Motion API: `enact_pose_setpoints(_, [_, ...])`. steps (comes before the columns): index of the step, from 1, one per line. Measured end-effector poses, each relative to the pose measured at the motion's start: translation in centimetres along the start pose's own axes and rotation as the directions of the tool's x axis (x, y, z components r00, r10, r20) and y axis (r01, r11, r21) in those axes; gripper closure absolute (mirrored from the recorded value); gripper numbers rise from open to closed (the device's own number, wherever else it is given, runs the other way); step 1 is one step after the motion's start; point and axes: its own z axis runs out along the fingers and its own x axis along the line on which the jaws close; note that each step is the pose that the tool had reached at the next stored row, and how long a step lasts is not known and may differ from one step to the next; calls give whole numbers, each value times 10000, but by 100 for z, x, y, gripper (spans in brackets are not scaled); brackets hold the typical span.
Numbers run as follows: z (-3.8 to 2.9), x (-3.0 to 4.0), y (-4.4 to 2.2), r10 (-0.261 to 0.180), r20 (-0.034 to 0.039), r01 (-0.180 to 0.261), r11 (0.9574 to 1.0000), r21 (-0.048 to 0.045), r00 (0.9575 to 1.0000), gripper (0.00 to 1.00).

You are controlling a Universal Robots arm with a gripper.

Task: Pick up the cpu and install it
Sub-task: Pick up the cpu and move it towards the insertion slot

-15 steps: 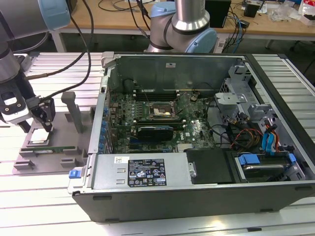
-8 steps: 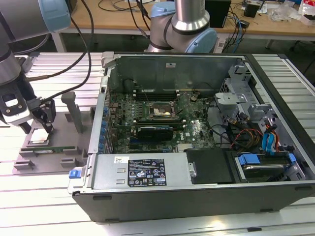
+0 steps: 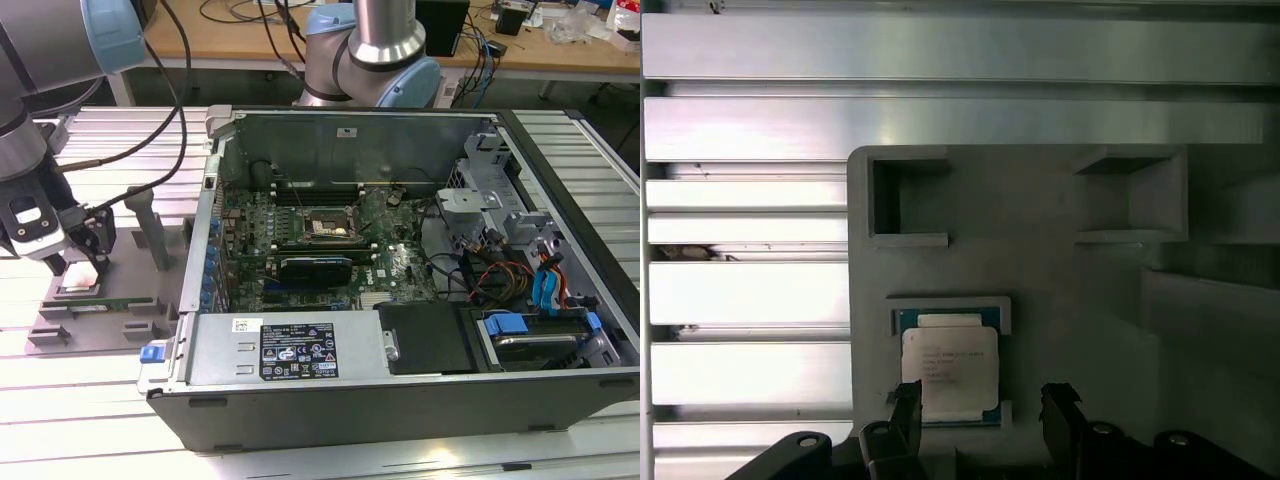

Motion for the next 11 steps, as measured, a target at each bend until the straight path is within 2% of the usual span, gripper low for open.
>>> enact_pose_setpoints(5, [51,13,4,2,-1,-2,10000,1,10000,40])
enact_pose_setpoints(11, [115,71,23,-11,-1,11,10000,-33,10000,40])
